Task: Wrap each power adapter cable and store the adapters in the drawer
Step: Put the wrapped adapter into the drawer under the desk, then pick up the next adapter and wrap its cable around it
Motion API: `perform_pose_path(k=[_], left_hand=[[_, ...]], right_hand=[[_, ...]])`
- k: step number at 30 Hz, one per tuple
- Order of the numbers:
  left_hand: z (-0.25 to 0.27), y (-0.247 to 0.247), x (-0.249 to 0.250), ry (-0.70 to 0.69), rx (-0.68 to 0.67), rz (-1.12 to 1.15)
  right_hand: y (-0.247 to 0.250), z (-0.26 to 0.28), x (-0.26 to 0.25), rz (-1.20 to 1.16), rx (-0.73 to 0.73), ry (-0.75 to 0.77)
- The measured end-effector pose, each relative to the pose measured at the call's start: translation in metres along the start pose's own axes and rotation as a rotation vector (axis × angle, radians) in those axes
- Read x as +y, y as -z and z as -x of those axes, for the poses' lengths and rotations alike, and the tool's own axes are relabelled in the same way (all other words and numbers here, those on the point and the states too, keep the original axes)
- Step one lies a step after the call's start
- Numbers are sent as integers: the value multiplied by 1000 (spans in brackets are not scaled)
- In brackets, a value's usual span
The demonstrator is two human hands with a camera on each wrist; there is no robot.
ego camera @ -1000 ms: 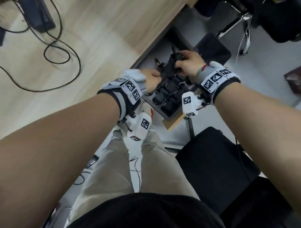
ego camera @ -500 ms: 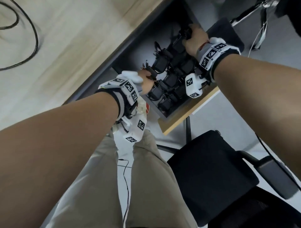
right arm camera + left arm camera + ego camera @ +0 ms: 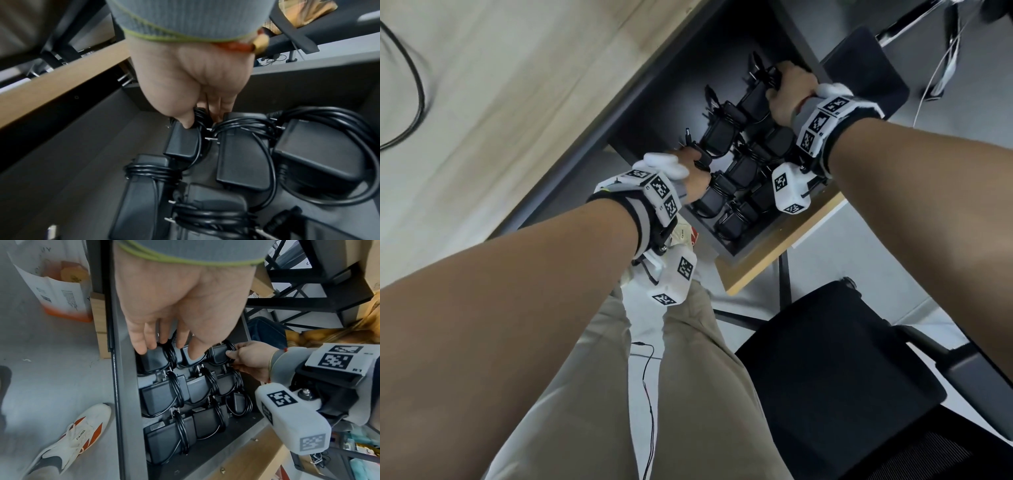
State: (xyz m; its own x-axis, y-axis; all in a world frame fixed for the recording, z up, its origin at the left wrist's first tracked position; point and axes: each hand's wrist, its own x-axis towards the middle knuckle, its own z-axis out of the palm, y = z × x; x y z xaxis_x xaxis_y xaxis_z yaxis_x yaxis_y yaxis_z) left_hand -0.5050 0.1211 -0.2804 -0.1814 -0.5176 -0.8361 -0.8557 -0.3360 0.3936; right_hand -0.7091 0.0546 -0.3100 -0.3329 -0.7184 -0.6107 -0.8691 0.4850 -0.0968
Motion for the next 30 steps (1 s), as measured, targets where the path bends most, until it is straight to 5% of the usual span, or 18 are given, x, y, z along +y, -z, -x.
perform_pose_path(k=[15,26,30], left_hand=[[94,44,55,-151,38,175],[197,197,20,-178,326,532],[213,248,-22,-155,469,593]], right_hand=[[70,122,-29,-384,-96,32],[175,207,-189,-631,16,279],[188,223,-252,-647,-75,335]])
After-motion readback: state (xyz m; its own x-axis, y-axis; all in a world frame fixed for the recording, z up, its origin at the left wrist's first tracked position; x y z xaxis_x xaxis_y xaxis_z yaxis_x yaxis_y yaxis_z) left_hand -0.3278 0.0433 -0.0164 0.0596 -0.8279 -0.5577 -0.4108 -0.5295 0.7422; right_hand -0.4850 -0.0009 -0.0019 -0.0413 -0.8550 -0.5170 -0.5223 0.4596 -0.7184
